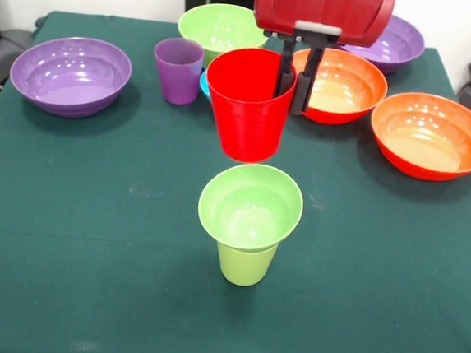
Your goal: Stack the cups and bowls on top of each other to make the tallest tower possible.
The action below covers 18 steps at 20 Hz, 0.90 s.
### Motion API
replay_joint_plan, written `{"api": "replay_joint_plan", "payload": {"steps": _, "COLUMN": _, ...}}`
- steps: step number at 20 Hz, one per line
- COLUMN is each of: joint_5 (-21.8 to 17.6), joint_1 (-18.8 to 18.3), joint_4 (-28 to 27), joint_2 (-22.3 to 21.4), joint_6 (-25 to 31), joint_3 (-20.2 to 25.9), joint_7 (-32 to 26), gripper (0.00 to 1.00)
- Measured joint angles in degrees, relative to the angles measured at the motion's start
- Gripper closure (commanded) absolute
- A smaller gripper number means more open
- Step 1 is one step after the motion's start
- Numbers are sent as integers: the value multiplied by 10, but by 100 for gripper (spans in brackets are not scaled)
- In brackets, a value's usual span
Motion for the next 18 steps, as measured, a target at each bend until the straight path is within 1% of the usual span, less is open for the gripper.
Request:
{"api": "replay_joint_plan", "payload": {"steps": 11, "joint_5": -2, "joint_1": -5, "joint_4": 1, "joint_2": 1, "joint_6": -16, "joint_3": 4, "joint_7": 0, "gripper": 100}}
{"api": "replay_joint_plan", "payload": {"steps": 18, "joint_5": -15, "joint_1": -7, "joint_4": 1, "joint_2": 2, "joint_6": -32, "joint_3": 5, "joint_7": 0, "gripper": 100}}
